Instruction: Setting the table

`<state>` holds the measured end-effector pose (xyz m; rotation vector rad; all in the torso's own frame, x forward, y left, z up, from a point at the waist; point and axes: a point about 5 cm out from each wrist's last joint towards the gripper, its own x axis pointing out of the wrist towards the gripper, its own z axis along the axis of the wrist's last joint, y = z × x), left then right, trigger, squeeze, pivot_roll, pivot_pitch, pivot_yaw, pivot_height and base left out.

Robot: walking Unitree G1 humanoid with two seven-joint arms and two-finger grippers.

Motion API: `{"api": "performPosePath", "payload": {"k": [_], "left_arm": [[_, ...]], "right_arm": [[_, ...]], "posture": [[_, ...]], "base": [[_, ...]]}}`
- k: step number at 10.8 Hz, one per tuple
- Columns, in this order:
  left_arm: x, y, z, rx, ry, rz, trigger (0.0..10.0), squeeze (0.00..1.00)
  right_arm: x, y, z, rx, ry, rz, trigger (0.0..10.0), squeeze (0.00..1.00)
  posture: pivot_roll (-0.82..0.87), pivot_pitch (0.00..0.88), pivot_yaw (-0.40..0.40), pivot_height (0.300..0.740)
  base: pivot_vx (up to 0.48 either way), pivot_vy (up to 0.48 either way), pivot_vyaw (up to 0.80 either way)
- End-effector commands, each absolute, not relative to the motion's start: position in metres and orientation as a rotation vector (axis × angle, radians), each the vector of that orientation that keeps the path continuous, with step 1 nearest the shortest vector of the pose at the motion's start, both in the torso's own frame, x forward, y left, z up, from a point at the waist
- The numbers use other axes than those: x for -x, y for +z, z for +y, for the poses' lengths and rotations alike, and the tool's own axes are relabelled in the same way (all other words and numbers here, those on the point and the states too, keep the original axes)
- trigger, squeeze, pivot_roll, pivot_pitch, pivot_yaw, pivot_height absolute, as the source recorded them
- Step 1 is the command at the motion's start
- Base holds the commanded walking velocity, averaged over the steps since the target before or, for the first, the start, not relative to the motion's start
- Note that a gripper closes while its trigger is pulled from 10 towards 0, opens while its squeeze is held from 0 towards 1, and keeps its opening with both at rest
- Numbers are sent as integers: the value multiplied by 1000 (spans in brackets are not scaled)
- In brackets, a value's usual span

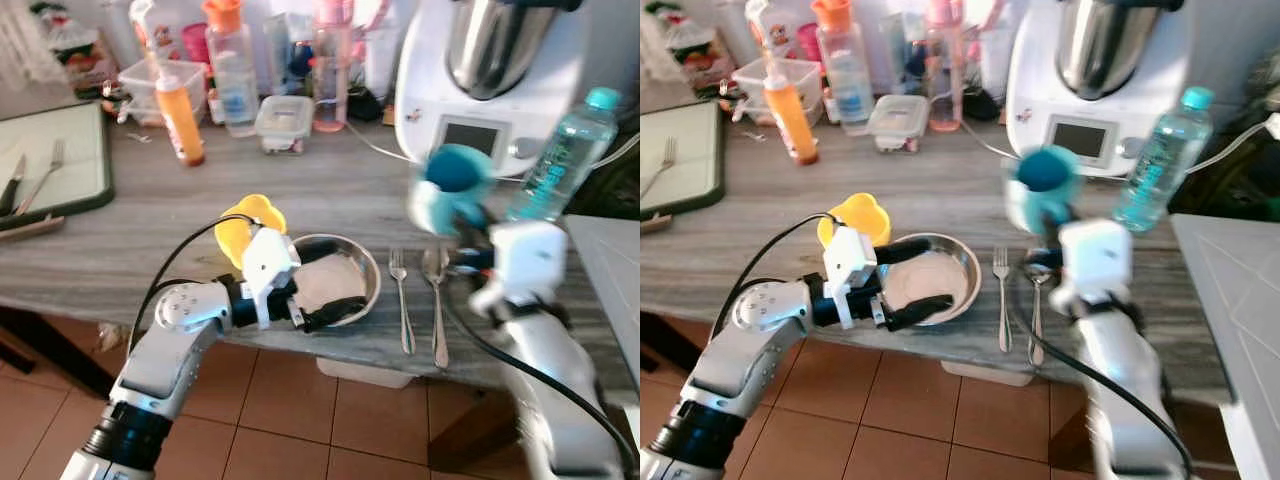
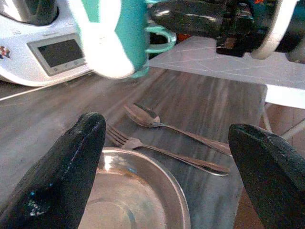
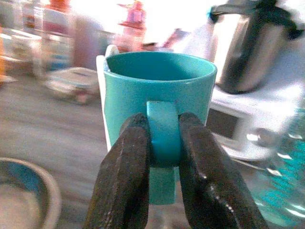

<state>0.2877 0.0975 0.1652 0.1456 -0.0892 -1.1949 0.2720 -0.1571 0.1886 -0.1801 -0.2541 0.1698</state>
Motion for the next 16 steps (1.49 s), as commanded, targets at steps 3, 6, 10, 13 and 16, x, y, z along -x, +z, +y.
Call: {"api": "performPosePath", "payload": {"k": [3,6,10,13,16], "left_arm": [[-281,167,95,-150,-1229,-82,10000,0],[-279,167,97,-150,-1233,-67,10000,0],[-278,169,96,-142,-1236,-57,10000,0],[-277,171,95,-139,-1236,-56,10000,0],[-276,171,93,-137,-1239,-56,10000,0]], "right_arm": [[-284,181,-146,128,244,-225,10000,0],[-290,173,-144,58,267,-197,10000,0],[-305,163,-132,-5,316,-176,10000,0],[-312,157,-132,-14,314,-170,10000,0],[-317,151,-132,-34,310,-162,10000,0]], "posture": [[15,120,-5,740],[26,123,-3,740],[38,131,2,740],[42,134,9,740],[44,135,11,740]], "base": [[0,0,0],[0,0,0],[0,0,0],[0,0,0],[0,0,0]]}}
